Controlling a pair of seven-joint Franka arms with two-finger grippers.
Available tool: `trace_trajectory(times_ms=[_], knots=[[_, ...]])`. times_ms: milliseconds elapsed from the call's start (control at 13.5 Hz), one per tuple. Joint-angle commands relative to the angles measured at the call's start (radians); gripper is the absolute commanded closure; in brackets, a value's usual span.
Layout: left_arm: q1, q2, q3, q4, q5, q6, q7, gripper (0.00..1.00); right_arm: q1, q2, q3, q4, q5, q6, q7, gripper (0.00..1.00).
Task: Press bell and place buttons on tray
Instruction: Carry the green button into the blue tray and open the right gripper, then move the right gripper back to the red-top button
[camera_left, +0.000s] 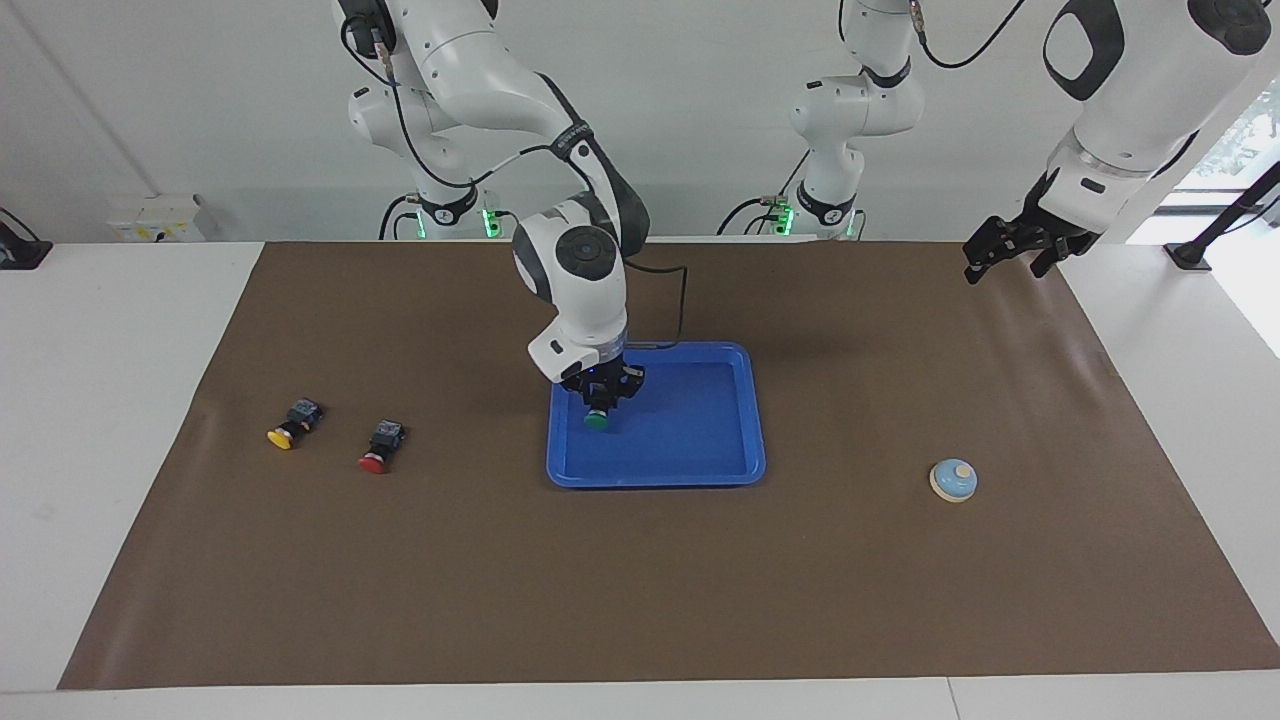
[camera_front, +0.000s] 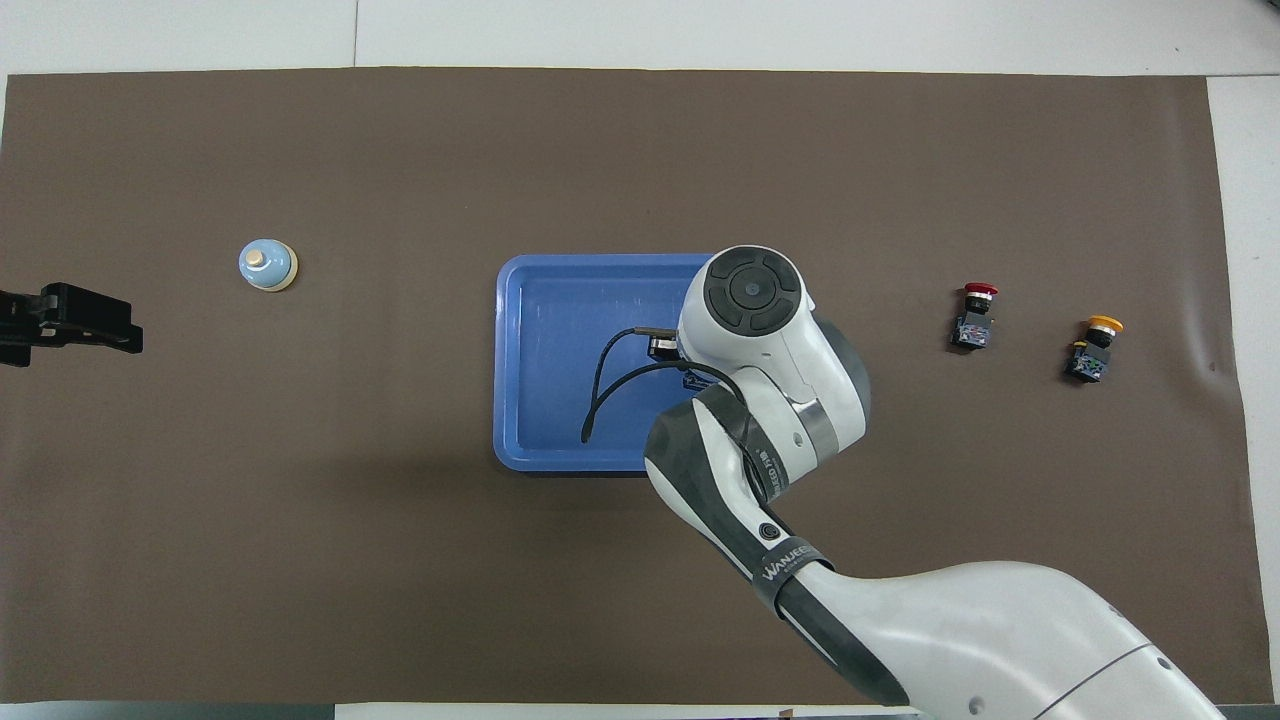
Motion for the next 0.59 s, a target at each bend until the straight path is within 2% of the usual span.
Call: trace_trajectory(times_ms=[0, 74, 149, 223, 297, 520], knots=[[-0.002, -0.016, 0.005, -0.011, -0.01, -0.006, -0.001, 0.0, 0.008, -0.015, 0.002, -0.084, 0.007, 0.102, 0.029, 1.0], [-0.002, -0.016, 0.005, -0.011, -0.01, -0.006, -0.001, 0.0, 0.008, -0.017, 0.002, -0.089, 0.007, 0.1, 0.031, 1.0], [-0.002, -0.016, 0.005, -0.011, -0.01, -0.006, -0.001, 0.0, 0.008, -0.018, 0.002, -0.089, 0.007, 0.091, 0.035, 0.81], [-0.002, -0.016, 0.005, -0.011, -0.01, -0.006, -0.001, 0.0, 0.008, -0.018, 0.002, -0.086, 0.007, 0.08, 0.045, 0.07], [-0.002, -0.016, 0.005, -0.011, -0.01, -0.006, -0.001, 0.0, 0.008, -0.023, 0.002, -0.077, 0.007, 0.068, 0.064, 0.0], [-0.002, -0.016, 0.005, -0.011, -0.01, -0.006, -0.001, 0.0, -0.025, -0.066, -0.012, 0.024, 0.007, -0.102, 0.104, 0.0]])
